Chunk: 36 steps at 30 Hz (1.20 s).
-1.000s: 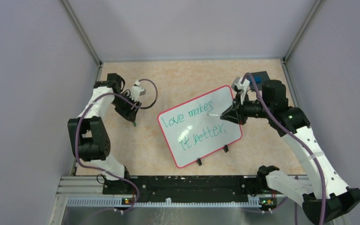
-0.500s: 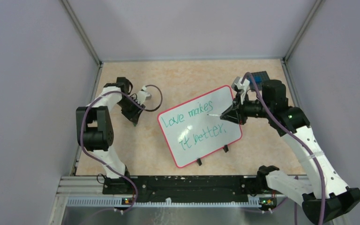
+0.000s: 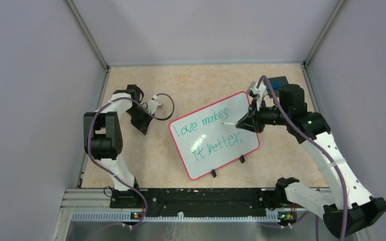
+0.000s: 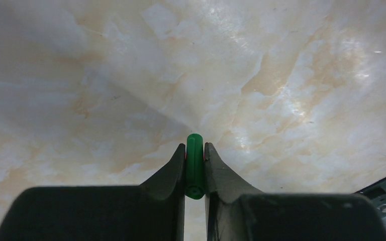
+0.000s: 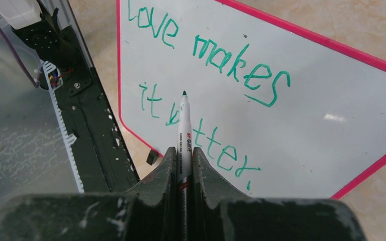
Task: Write a sentence on the whiteboard
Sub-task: Pick up the pen cap from the center of the board, then insert the pen cap into the whiteboard marker.
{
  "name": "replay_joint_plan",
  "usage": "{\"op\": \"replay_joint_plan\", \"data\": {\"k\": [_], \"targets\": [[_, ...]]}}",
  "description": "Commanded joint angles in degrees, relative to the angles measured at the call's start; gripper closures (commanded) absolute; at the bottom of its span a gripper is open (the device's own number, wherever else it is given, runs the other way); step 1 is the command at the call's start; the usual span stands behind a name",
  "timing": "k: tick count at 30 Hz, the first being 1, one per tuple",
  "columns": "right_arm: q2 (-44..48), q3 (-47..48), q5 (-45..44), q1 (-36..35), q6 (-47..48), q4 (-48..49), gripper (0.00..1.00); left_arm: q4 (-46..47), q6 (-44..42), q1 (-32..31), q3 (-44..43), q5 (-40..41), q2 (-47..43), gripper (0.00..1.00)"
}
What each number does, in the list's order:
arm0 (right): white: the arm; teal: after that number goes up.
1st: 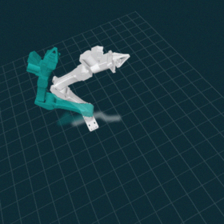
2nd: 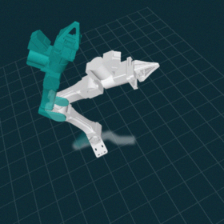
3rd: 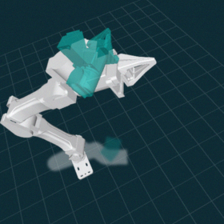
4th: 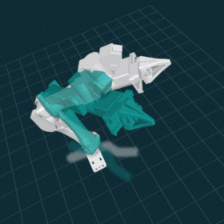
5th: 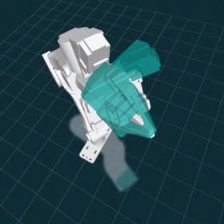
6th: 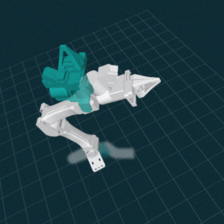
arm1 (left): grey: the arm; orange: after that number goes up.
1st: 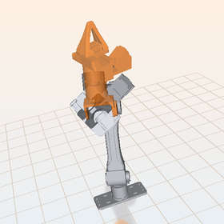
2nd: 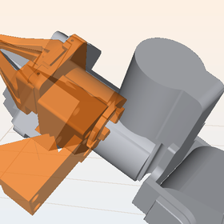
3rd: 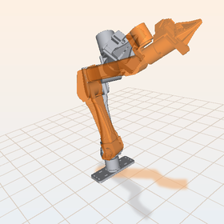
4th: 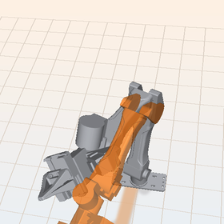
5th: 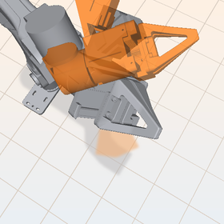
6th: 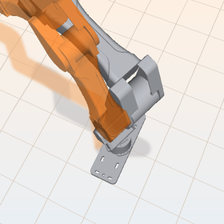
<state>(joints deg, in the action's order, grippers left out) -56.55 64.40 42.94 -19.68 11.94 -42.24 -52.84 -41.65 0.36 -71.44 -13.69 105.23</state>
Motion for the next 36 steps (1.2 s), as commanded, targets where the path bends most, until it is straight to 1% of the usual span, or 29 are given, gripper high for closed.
{"op": "replay_joint_plan", "data": {"k": [1,3,5,9,12,14,15,17,19,21,22,24,25,26,28,30,32,33,35,36], "targets": [[-1.79,5.56,0.45,0.77,0.52,-0.86,1.0,-4.97,3.0,0.34,-7.89,-6.62,-7.57,1.0],[-3.01,7.6,1.6,0.76,0.05,-1.27,1.0,-7.95,4.68,1.44,-13.12,-11.27,-9.89,1.0],[-4.19,9.66,2.99,0.75,-0.66,-1.44,1.0,-10.84,5.59,2.8,-20.36,-16.64,-11.71,1.0],[-5.33,12.1,6.08,0.7,-3.42,1.09,1.0,-12.99,9.47,3.48,-31.27,-25.14,-14.71,1.0],[-5.76,13.11,9.34,0.7,-5.99,3.99,1.0,-12.28,14.08,3.5,-37.84,-33.36,-16.73,1.0],[-5.8,12.65,12.19,0.75,-8.42,7.43,1.0,-11.05,17.94,3.36,-40.53,-40.12,-17.85,1.0],[-5.81,12.3,13.83,0.7,-9.9,9.22,1.0,-9.9,19.9,3.13,-41.06,-44.45,-18.44,1.0],[-5.78,10.93,17.12,0.72,-13.78,13.43,1.0,-6.96,24.56,1.87,-40.53,-50.04,-19.78,1.0],[-5.68,9.69,19.47,0.77,-17.28,17.62,1.0,-3.14,28.63,0.09,-37.88,-55.23,-21.2,1.0],[-5.97,9.05,21.94,0.7,-20.28,20.97,1.0,3.26,34.53,-2.92,-32.59,-60.33,-23.23,1.0],[-5.98,8.49,22.92,0.76,-22.26,23.34,1.0,8.0,38.0,-4.71,-28.87,-62.86,-24.6,1.0],[-5.9,7.13,25.25,0.72,-27.28,28.2,1.0,22.2,47.45,-7.99,-20.29,-66.77,-28.57,1.0],[-5.93,6.39,25.97,0.67,-29.59,31.01,1.0,30.06,51.86,-9.82,-16.05,-67.19,-30.54,1.0],[-6.07,5.52,26.65,0.66,-32.48,34.07,1.0,35.92,56.34,-11.38,-11.63,-66.98,-32.21,1.0],[-6.68,4.17,27.32,0.36,-38.24,40.47,1.0,48.48,64.17,-13.79,-5.36,-66.85,-35.38,1.0],[-7.27,3.71,27.49,-0.45,-41.93,45.03,1.0,62.21,73.03,-15.58,0.19,-65.8,-38.17,1.0],[-7.79,4.4,26.65,-1.65,-42.83,45.61,1.0,71.23,80.1,-16.29,3.84,-64.16,-39.85,1.0],[-8.02,4.76,26.74,-2.25,-42.88,45.58,1.0,73.72,83.06,-16.3,4.96,-64.06,-40.14,1.0],[-8.35,5.41,26.26,-2.99,-43.01,45.26,1.0,78.02,85.82,-16.36,7.46,-63.28,-40.87,1.0],[-8.43,5.68,26.11,-3.19,-43.22,45.35,1.0,81.15,88.98,-16.36,8.9,-63.1,-41.4,1.0]]}}
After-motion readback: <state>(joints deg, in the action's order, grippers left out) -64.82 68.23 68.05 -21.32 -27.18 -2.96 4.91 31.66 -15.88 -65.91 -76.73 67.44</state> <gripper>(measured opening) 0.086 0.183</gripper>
